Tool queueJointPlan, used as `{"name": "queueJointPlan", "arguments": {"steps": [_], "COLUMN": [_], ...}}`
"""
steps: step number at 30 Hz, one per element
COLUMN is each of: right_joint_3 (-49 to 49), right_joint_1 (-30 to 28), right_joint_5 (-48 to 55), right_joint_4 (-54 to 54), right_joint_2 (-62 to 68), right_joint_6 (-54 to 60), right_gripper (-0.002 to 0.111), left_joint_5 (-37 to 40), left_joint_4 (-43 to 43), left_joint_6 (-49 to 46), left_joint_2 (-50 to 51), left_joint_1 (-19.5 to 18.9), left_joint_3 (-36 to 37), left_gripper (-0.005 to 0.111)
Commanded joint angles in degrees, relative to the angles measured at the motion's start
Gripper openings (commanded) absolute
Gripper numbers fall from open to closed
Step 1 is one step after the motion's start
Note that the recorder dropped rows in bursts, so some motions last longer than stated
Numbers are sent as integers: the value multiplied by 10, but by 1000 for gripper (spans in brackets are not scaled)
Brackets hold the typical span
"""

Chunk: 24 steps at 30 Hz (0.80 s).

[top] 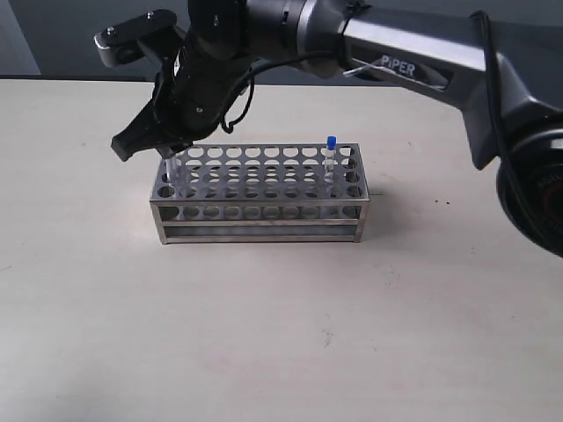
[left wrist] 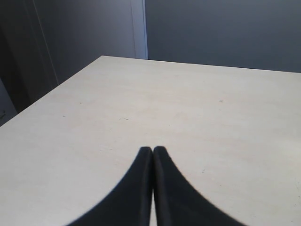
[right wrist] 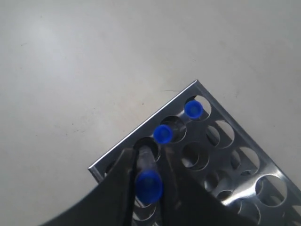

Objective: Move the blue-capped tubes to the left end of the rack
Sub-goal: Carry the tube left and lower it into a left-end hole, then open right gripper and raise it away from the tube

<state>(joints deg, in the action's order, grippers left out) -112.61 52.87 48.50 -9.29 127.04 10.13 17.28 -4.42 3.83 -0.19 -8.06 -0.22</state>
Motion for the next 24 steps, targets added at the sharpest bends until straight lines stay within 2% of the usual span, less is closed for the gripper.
{"name": "queueJointPlan", "arguments": {"steps": [1, 3, 5, 7, 11, 12, 15, 21, 24], "right_joint_3": [-3, -3, -3, -3, -3, -3, -3, -3, -3], "right_joint_1": [-1, -1, -1, -1, -1, -1, -2, -2, -2], "right_joint_5": [-2, -3, 0, 0, -1, 2, 12, 29, 41], "right_joint_4": [0, 2, 3, 3, -2, -2, 0, 18, 66], "right_joint_2": [20, 25, 29, 29, 26, 24, 13, -28, -49], "right_joint_6": [7, 7, 7, 7, 3, 3, 3, 3, 3], "right_gripper": [-1, -1, 4, 15, 46, 49, 46, 28, 27], "left_joint_5": [-6, -6, -6, -6, -6, -6, -6, -6, -6], "left_joint_4": [3, 3, 3, 3, 3, 3, 3, 3, 3], "left_joint_6": [1, 1, 1, 1, 1, 1, 1, 1, 1], "left_joint_2": [2, 2, 2, 2, 2, 2, 2, 2, 2], "left_joint_1": [3, 3, 3, 3, 3, 3, 3, 3, 3], "left_joint_3": [2, 2, 2, 2, 2, 2, 2, 2, 2], "left_gripper": [0, 0, 0, 0, 0, 0, 0, 0, 0]}}
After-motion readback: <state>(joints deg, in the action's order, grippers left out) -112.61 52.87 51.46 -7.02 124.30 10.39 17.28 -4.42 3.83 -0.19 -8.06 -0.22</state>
